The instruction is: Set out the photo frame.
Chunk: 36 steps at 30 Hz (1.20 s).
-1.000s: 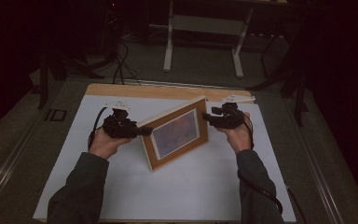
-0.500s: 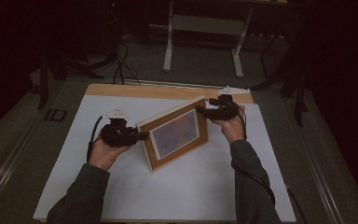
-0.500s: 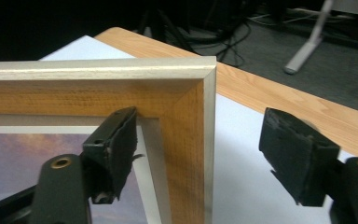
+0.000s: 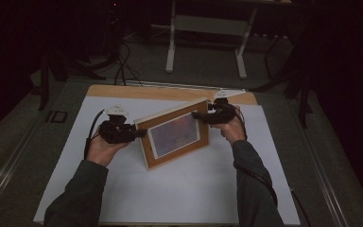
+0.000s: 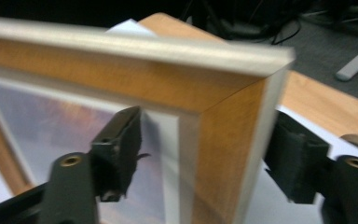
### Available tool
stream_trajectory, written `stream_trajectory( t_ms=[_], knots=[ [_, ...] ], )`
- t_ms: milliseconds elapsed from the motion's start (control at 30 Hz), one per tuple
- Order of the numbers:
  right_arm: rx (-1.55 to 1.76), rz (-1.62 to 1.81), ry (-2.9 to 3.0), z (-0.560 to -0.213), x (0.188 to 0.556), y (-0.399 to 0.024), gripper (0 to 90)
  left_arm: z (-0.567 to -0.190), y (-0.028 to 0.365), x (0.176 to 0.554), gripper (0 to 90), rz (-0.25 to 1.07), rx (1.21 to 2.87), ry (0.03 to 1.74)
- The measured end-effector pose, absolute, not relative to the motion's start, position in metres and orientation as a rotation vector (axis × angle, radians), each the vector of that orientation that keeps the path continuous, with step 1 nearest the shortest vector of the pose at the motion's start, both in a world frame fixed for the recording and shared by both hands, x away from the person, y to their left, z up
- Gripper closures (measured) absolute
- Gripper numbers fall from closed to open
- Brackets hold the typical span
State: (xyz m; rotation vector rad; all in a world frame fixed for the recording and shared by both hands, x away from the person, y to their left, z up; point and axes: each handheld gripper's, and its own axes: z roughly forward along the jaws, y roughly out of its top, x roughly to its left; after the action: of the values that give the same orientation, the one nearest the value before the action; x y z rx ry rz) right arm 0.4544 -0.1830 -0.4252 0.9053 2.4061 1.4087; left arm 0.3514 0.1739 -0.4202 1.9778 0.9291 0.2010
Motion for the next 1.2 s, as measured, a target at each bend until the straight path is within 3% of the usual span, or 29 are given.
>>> stream_trajectory(
  t_ms=[433, 600, 1200],
  knots=[
    [0.984, 1.417, 2.375, -0.425, 0.451, -0.19, 42.8, -0.423, 0.174, 0.359, 66.0, 0.235, 1.952, 0.953],
    [1.0, 1.429, 2.369, -0.425, 0.445, -0.197, 50.7, -0.425, 0.175, 0.364, 65.4, 0.248, 1.937, 0.968],
    [1.064, 1.402, 2.311, -0.425, 0.429, -0.21, 58.0, -0.432, 0.169, 0.375, 61.4, 0.281, 1.869, 0.952]
  ],
)
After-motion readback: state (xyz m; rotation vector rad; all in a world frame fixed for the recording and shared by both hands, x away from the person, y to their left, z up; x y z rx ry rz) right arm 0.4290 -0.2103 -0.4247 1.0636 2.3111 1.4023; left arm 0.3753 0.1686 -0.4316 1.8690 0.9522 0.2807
